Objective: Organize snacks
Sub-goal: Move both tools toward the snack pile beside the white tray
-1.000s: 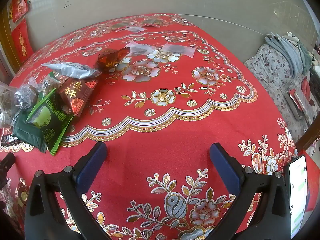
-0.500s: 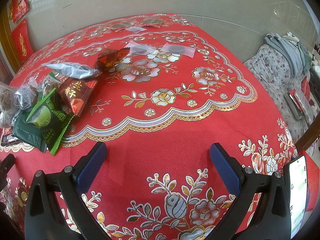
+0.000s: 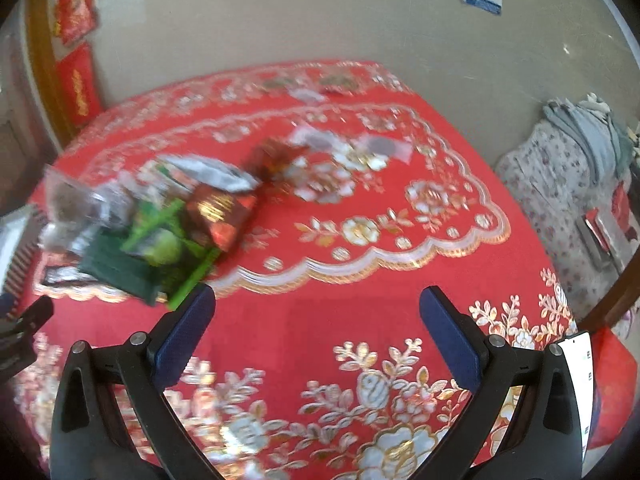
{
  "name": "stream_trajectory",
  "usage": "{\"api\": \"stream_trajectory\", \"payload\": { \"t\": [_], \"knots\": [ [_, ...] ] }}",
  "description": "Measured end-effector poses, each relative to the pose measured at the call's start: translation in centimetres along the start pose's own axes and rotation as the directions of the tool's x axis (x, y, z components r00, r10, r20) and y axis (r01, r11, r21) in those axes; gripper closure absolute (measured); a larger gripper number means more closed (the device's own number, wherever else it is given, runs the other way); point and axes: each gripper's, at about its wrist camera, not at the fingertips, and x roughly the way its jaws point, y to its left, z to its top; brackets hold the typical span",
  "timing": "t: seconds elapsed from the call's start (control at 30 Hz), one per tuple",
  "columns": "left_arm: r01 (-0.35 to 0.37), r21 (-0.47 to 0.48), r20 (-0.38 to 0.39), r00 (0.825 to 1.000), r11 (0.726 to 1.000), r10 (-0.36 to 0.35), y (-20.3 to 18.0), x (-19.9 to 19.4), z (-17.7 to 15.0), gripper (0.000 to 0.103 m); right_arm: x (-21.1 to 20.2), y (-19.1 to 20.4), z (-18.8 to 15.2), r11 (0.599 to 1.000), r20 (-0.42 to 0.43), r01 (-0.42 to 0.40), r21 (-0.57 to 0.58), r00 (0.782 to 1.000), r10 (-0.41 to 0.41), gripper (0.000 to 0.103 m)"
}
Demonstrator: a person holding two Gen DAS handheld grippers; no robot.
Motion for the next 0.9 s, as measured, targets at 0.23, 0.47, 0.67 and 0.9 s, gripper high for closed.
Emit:
{"api": "stream_trajectory", "payload": {
  "t": [0.23,0.47,0.67,0.9],
  "knots": [
    [-0.011,0.007,0.068,0.998,1.000,0.010,0.8,-2.3,1.9,0.000,-3.1,2.4,1.1,0.998,0.068,-0.030,-0.057,0.997,0.034,0.000],
    [0.006,-0.002,0.105,0.994,1.000,-0.005,0.7,-3.4,2.3,0.000,-4.6,3.5,1.4,0.995,0.111,-0.066,-0.071,0.991,0.074,0.000],
    [0.035,-0.003,0.108,0.994,0.999,-0.034,0.3,-3.2,2.5,0.000,-4.4,3.5,0.9,0.994,0.107,-0.083,-0.064,0.990,0.090,0.000],
    [0.045,-0.010,0.102,0.994,0.999,-0.043,0.1,-2.6,2.6,0.000,-3.7,3.7,0.8,0.993,0.101,-0.096,-0.075,0.990,0.103,0.000]
  ]
}}
